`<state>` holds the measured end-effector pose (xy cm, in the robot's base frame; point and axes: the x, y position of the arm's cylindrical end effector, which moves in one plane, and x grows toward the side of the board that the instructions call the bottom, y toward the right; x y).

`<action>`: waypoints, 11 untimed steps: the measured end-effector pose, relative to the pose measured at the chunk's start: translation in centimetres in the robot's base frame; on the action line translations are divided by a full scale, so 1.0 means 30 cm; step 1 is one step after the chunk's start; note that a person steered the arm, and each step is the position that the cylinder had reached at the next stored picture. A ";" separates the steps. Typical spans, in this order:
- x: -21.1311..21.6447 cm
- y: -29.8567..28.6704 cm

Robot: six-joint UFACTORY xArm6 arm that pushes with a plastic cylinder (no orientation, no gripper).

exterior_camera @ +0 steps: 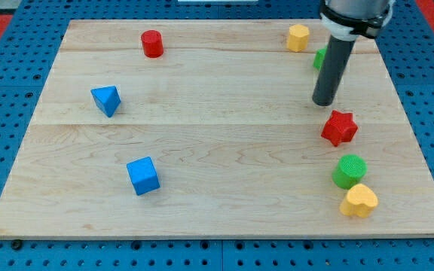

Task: Push the green star slightly towards the bottom

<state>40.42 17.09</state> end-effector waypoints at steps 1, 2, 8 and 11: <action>0.067 0.036; 0.112 0.038; -0.397 0.061; -0.274 -0.127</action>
